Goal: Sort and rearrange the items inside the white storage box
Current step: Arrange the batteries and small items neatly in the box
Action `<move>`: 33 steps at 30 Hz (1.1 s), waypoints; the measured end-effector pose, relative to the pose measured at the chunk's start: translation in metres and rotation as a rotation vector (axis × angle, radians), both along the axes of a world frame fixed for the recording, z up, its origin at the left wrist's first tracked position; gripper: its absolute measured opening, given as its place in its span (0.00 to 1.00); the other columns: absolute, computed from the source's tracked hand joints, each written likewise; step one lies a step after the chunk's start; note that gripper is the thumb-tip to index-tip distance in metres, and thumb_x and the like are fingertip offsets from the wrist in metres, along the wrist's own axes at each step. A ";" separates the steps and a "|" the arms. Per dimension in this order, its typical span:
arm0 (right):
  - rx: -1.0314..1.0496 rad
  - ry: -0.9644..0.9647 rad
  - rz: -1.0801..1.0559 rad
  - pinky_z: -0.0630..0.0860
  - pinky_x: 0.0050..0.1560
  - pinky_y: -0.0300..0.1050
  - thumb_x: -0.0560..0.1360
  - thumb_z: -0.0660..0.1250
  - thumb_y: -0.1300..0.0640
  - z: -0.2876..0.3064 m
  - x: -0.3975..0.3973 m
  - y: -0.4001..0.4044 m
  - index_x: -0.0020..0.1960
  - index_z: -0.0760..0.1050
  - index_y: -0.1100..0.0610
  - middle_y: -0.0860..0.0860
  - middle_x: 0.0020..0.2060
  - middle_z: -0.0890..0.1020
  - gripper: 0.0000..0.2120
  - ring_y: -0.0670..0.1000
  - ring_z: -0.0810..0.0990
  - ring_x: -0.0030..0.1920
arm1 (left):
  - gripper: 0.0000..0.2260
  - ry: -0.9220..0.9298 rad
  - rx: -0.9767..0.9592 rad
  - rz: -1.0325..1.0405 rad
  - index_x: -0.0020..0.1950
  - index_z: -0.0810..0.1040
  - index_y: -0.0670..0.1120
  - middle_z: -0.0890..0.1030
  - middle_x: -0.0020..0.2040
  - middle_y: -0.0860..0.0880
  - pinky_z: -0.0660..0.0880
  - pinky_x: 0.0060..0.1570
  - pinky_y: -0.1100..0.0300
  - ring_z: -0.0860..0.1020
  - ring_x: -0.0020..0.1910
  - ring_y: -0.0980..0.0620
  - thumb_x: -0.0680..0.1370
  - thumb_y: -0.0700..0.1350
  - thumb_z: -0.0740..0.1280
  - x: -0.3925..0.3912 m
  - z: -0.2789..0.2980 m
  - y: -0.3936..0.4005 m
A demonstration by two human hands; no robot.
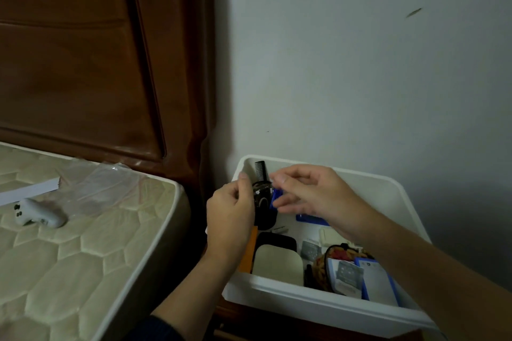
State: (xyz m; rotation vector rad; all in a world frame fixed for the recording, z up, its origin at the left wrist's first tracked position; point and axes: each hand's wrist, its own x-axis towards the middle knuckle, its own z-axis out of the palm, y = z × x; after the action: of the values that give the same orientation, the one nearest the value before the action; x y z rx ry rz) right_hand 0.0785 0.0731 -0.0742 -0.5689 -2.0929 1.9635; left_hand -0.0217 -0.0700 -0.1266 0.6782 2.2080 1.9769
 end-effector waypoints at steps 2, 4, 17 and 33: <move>-0.053 -0.021 0.003 0.85 0.51 0.50 0.76 0.76 0.50 -0.005 0.007 -0.001 0.56 0.86 0.56 0.57 0.51 0.88 0.12 0.57 0.89 0.49 | 0.26 0.041 -0.035 -0.066 0.29 0.77 0.50 0.73 0.22 0.52 0.67 0.25 0.58 0.71 0.22 0.57 0.86 0.54 0.60 0.008 -0.004 0.011; -0.037 -0.049 -0.015 0.85 0.51 0.48 0.79 0.74 0.56 -0.009 0.012 0.005 0.57 0.86 0.58 0.57 0.49 0.88 0.09 0.56 0.88 0.49 | 0.23 0.053 -0.083 -0.154 0.34 0.83 0.54 0.77 0.24 0.53 0.66 0.25 0.66 0.73 0.23 0.59 0.86 0.57 0.59 0.015 -0.006 0.022; 0.366 -0.341 -0.284 0.82 0.38 0.34 0.71 0.81 0.63 -0.076 0.021 0.084 0.50 0.86 0.53 0.49 0.40 0.88 0.10 0.47 0.88 0.40 | 0.29 -0.718 -0.115 -0.180 0.28 0.67 0.51 0.68 0.28 0.51 0.57 0.22 0.65 0.63 0.22 0.54 0.82 0.68 0.55 -0.027 -0.018 0.062; 0.785 -0.417 -0.218 0.81 0.61 0.48 0.76 0.75 0.63 -0.159 -0.050 0.084 0.59 0.83 0.55 0.50 0.52 0.85 0.12 0.50 0.84 0.53 | 0.13 0.045 -1.096 -0.485 0.50 0.79 0.46 0.81 0.45 0.47 0.72 0.36 0.60 0.81 0.44 0.49 0.84 0.55 0.64 -0.038 -0.075 0.068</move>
State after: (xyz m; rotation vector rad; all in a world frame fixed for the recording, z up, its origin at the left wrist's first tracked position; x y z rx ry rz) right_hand 0.0285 0.1570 -0.2329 -1.0118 -2.6416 0.8264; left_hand -0.0598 -0.0020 -0.2013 0.8988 2.3588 0.3885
